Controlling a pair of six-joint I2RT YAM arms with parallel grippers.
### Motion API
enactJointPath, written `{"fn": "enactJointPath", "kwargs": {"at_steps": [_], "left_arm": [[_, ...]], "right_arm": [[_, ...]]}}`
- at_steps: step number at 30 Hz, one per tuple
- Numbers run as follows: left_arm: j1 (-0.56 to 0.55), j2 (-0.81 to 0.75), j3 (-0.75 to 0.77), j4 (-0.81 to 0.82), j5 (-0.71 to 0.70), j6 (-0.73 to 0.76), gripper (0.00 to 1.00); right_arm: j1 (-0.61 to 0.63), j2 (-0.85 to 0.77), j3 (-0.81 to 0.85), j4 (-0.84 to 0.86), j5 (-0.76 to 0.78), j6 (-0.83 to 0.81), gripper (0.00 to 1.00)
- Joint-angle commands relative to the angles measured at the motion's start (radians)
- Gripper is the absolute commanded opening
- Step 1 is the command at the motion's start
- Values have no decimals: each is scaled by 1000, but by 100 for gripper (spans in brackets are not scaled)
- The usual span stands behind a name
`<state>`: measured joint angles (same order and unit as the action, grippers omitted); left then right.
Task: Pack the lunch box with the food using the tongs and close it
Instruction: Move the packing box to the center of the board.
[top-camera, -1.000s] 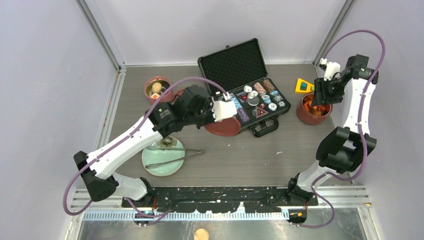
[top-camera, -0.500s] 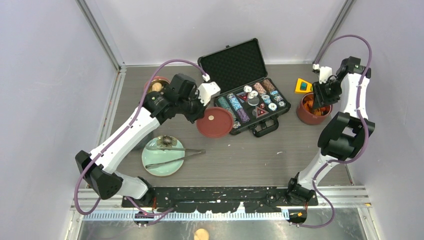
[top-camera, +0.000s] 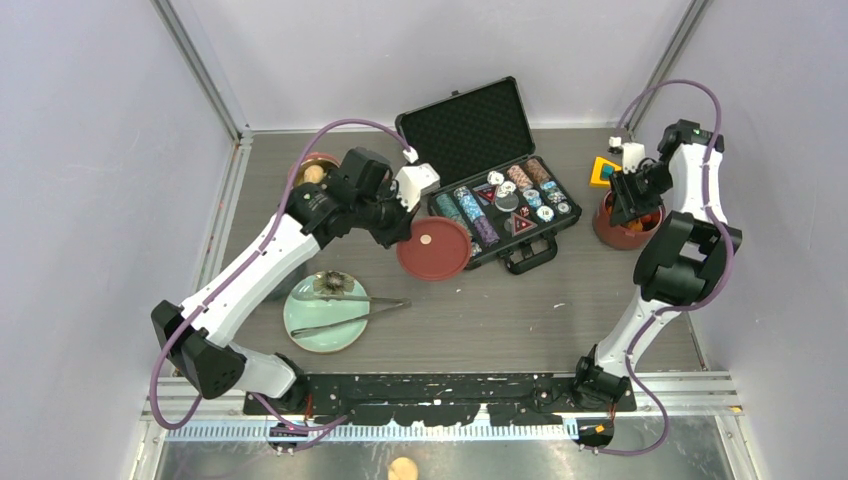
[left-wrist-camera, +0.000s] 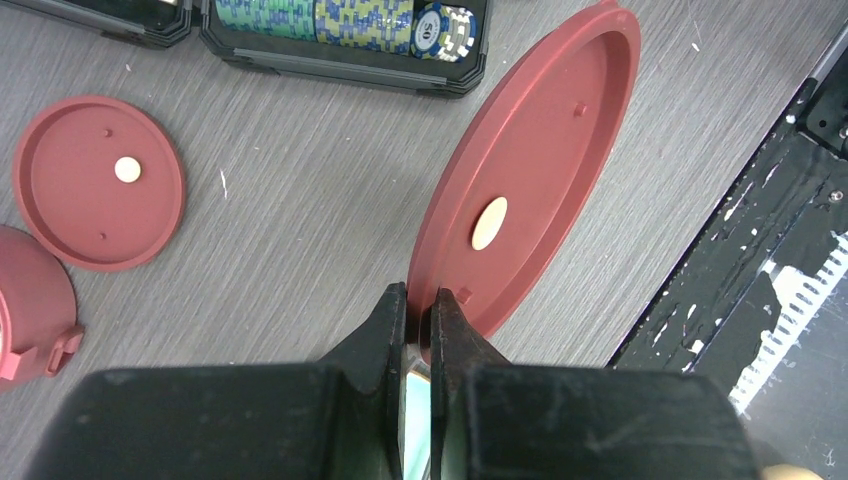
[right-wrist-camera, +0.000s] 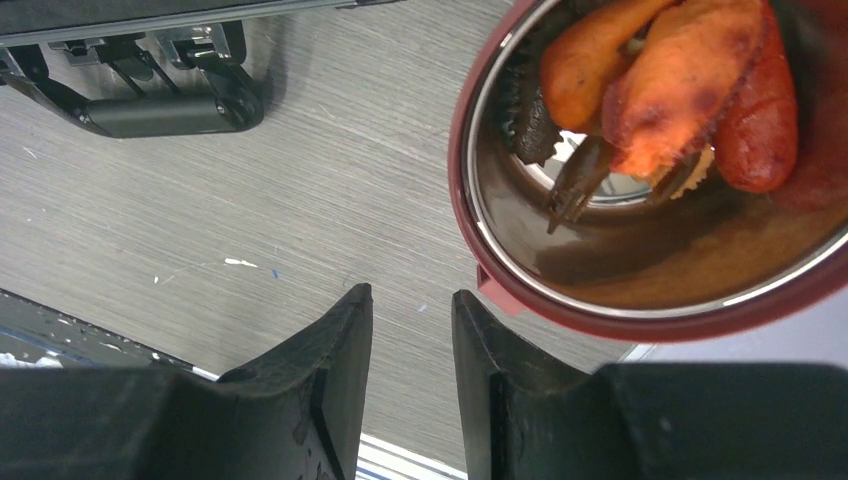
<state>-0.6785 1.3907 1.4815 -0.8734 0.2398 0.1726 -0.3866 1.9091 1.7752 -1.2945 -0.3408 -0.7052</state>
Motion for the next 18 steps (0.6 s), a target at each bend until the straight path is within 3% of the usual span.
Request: {"fn": "enactJointPath", "kwargs": {"at_steps": [1,12,18], "left_arm": [[11,-31,-1,38,29,-14,1],[20,-59,-38,52,23,8,2],[22,-62,-48,59,22,11,3]], "right_arm": [[39,-3,25,41,-3,13,40],[106,21,-20,183,161,37,46],[117,64,-19,164,203,30,45]]}}
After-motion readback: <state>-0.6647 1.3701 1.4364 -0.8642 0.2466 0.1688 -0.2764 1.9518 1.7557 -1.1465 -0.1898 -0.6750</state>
